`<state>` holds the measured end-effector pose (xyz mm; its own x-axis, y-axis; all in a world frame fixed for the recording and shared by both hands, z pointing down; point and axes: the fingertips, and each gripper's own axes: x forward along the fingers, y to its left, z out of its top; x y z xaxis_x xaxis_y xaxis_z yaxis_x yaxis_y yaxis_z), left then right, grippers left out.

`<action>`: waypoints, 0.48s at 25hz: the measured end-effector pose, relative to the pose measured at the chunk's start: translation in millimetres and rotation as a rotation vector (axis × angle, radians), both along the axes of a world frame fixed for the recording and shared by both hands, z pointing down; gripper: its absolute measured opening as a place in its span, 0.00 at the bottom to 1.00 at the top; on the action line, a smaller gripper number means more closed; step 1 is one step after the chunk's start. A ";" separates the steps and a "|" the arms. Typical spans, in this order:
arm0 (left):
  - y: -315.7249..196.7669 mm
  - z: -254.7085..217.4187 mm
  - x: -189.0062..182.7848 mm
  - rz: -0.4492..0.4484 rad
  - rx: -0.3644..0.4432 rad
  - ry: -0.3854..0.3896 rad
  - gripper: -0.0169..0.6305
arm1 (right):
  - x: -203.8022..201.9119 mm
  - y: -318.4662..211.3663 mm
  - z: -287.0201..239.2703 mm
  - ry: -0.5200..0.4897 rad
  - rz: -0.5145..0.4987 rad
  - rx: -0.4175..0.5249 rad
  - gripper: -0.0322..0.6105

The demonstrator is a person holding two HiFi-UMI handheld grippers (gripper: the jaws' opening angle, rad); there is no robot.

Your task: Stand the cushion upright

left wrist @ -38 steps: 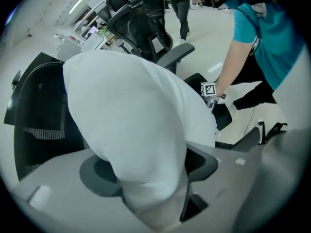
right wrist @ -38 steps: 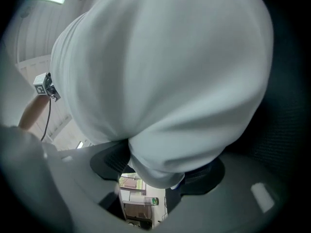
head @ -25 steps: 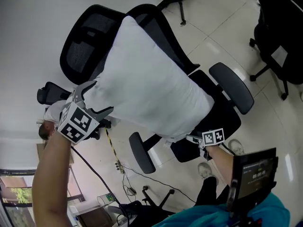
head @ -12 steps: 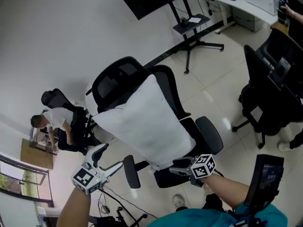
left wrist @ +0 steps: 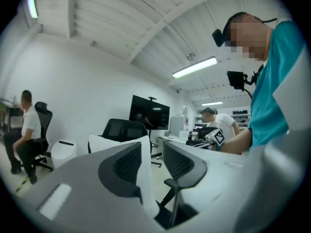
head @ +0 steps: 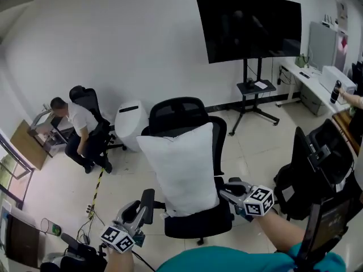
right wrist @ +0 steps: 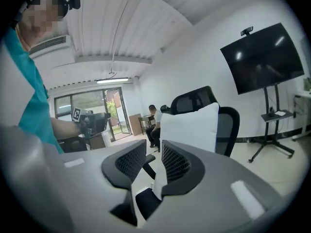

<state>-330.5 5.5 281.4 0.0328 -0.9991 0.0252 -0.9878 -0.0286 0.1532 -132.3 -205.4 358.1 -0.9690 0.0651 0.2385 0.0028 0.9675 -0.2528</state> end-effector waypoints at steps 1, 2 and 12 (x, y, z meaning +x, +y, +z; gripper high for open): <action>9.3 2.2 -2.6 -0.032 0.034 0.041 0.22 | 4.6 -0.2 -5.3 0.009 0.024 0.031 0.20; 18.4 4.2 -5.9 -0.057 0.062 0.079 0.17 | 8.3 0.5 -9.6 0.020 0.051 0.065 0.18; 118.4 17.8 -10.8 0.018 0.086 0.269 0.04 | 27.8 89.3 -30.9 0.027 0.225 0.081 0.05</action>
<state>-341.3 123.9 299.1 0.0444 -0.9965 -0.0711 -0.9112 -0.0696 0.4060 -104.5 -116.0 327.2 -0.9501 -0.1721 0.2603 -0.2210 0.9600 -0.1718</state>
